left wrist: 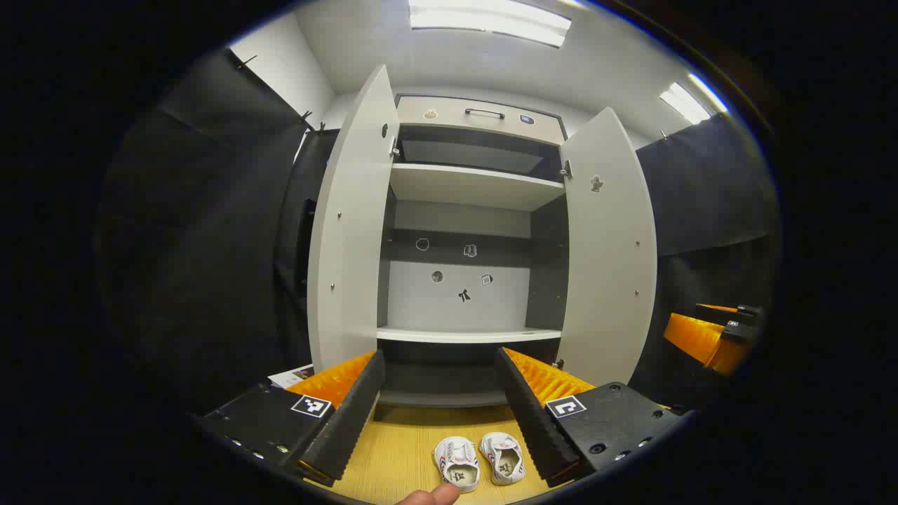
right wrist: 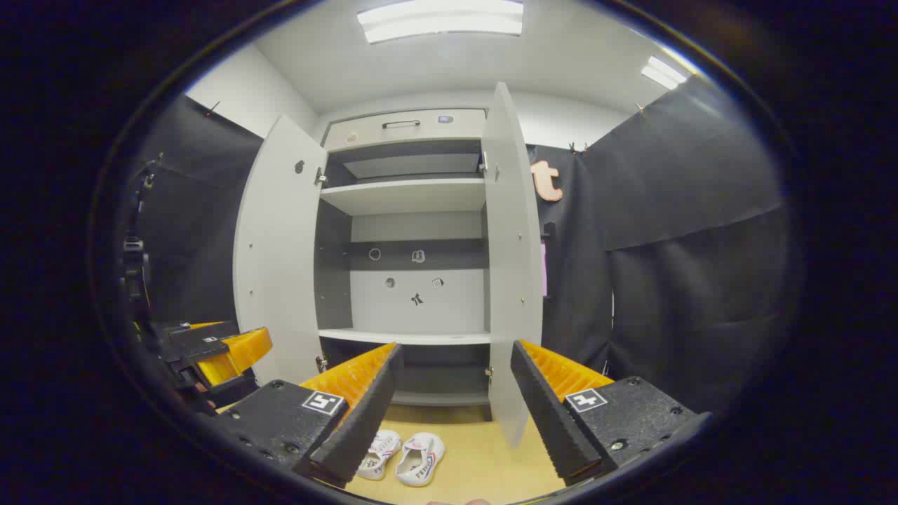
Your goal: Grab one shoe with the right hand and put it into the shoe cabinet, grab the other shoe with the left hand and put it into the shoe cabinet; then close the right door with the right hand and the left door with the left hand.
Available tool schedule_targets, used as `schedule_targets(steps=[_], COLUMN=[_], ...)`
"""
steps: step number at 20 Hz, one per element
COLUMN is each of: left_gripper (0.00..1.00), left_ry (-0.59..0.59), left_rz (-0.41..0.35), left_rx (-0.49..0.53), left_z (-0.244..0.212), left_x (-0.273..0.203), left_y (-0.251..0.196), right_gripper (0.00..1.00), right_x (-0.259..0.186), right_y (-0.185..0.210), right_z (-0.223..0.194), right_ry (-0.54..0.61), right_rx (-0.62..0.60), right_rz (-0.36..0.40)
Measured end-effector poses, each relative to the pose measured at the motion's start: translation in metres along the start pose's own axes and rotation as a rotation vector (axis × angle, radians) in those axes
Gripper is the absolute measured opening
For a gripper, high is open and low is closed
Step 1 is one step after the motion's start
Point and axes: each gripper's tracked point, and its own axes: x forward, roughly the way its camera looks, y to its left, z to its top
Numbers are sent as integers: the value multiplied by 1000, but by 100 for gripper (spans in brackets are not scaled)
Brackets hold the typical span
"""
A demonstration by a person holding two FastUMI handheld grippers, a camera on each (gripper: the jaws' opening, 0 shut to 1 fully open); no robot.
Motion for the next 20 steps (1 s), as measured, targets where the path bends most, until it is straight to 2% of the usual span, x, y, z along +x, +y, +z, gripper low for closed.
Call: schedule_targets(steps=[2, 3, 4, 9, 10, 11, 12, 13, 14, 15, 16, 20], left_gripper=[95, 95, 95, 95, 95, 95, 95, 95, 95, 95, 95, 95], left_ry=[2, 3, 3, -1, -1, -1, -1, 0, 0, -1, -2, -5], left_rz=[1, 0, 0, -5, -6, -6, -6, -7, -8, -8, -8, -8], left_rx=[0, 0, 1, 3, 4, 4, 5, 4, 4, 5, 6, 8], left_z=[-1, -1, -1, 0, 0, 0, 0, 0, 0, 0, 1, 1], left_x=[0, -1, 0, 0, 0, 0, 0, 0, 0, 1, 1, 1], left_y=[1, 2, 3, 4, 4, 5, 5, 5, 6, 6, 6, 8], right_gripper=[99, 94, 99, 99, 94, 99, 99, 94, 99, 94, 99, 99], right_x=[-1, -1, -1, -2, -1, -2, -2, -2, -2, -2, -2, -2], right_y=[0, 1, 1, 4, 4, 4, 5, 6, 7, 7, 7, 12], right_z=[1, 1, 0, -1, -1, -1, -1, -2, -2, -1, 0, 1], right_ry=[-4, -5, -3, -1, 0, 0, 1, 1, 1, 0, -1, -6], right_rx=[-4, -5, -5, -5, -6, -7, -8, -8, -8, -8, -9, -14], right_rz=[-3, -5, -6, -10, -10, -10, -10, -9, -8, -8, -7, -2])
